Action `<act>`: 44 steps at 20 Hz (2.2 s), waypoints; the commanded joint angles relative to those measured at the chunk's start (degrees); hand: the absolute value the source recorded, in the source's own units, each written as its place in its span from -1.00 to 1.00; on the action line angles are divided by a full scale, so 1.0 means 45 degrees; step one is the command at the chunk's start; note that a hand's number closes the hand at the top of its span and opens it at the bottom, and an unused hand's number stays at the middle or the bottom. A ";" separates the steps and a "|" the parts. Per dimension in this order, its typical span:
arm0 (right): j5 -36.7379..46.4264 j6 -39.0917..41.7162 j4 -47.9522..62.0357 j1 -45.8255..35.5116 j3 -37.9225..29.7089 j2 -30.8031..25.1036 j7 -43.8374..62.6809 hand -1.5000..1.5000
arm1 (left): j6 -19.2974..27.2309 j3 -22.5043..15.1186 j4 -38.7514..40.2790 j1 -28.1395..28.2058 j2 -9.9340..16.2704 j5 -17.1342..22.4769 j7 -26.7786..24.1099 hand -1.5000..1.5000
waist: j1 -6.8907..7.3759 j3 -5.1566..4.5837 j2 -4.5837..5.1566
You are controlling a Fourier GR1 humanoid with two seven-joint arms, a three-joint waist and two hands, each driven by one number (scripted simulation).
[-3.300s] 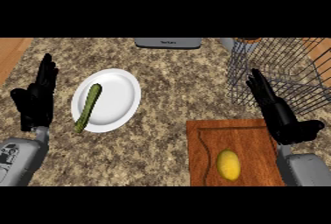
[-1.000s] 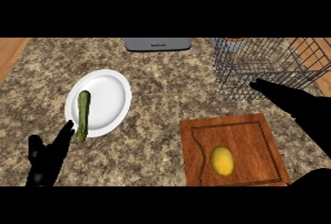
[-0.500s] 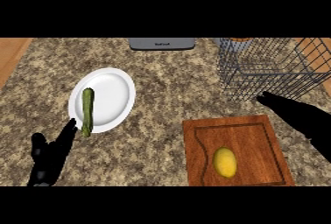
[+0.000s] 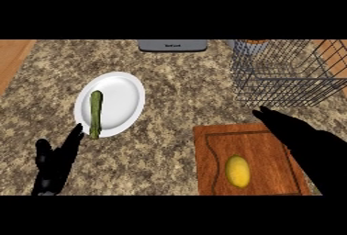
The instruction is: Pick the lemon from the cutting board and place it in the basket
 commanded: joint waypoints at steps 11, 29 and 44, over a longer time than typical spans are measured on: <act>0.3832 -0.0673 0.1430 0.1984 0.1973 0.2017 -0.0353 -1.00 | -0.0250 -0.0143 0.1007 0.0511 -0.0585 -0.0542 0.0256 0.00 | -0.0026 -0.0090 0.0085; 0.6686 -0.1026 0.4086 0.2598 0.1894 0.3860 -0.3003 -1.00 | -0.0898 0.0937 0.0811 -0.0026 -0.0649 -0.0624 0.1028 0.00 | 0.0006 -0.0084 0.0097; 0.7869 -0.1071 0.6864 0.3011 0.1697 0.4387 -0.4865 -1.00 | -0.1354 0.1191 0.1034 0.0140 -0.1231 -0.1024 0.0597 0.00 | 0.0009 -0.0085 0.0103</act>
